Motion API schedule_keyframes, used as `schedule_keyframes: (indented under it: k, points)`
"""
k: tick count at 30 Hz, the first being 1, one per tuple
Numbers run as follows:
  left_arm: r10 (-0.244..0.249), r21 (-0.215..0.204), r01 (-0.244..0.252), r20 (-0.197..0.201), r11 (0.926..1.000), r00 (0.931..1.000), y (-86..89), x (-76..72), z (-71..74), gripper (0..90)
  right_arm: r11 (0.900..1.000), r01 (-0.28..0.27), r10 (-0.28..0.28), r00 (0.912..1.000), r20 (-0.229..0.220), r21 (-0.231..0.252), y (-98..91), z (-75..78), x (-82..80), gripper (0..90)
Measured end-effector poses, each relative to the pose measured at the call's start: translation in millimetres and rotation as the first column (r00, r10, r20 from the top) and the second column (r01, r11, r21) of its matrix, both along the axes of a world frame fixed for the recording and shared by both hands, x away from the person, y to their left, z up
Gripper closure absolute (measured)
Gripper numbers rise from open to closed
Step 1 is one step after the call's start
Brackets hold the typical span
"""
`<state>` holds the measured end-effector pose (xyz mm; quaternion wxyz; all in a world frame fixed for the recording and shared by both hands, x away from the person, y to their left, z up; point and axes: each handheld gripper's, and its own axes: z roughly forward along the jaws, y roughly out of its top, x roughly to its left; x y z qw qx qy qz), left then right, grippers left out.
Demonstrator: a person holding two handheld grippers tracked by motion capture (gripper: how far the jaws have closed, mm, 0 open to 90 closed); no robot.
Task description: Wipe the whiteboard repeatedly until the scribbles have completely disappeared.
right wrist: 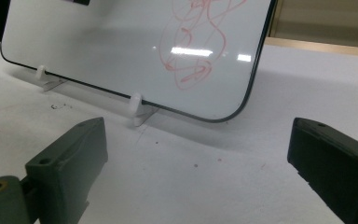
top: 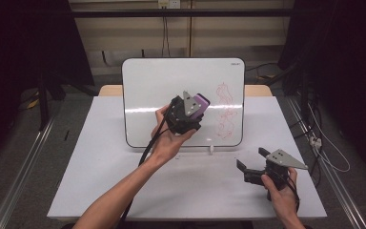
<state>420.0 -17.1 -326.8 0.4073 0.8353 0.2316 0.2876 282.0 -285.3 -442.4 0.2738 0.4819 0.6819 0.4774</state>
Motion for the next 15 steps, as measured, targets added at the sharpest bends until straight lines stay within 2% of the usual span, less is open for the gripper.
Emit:
schedule_keyframes:
  k: [2,7,9,10,15]
  points:
    - [0.006,0.028,-0.007,0.025,0.9996,0.9997,-8.6,3.6,4.1,41.4,1.0000,0.000,0.000,1.0000,0.000,0.001,-0.3,-0.1,0.4,4.6]
    - [0.041,0.046,-0.043,0.054,0.9980,0.9977,-25.4,18.1,10.7,41.4,0.9999,0.015,-0.015,0.9999,0.005,-0.001,-0.9,0.5,-0.4,4.9]
    - [0.052,0.036,-0.054,0.044,0.9979,0.9977,-30.4,24.9,11.0,41.4,0.9998,0.018,-0.018,0.9998,0.006,0.005,-2.0,0.8,-0.5,4.8]
    - [0.056,0.051,-0.059,0.052,0.9970,0.9971,-33.1,27.1,11.5,41.4,0.9998,0.022,-0.022,0.9997,0.006,0.003,-2.5,0.6,-0.7,4.8]
    - [0.045,0.075,-0.051,0.085,0.9959,0.9954,-49.7,36.3,14.8,41.4,0.9999,0.014,-0.014,0.9999,0.000,0.003,-2.9,-0.6,0.2,4.7]
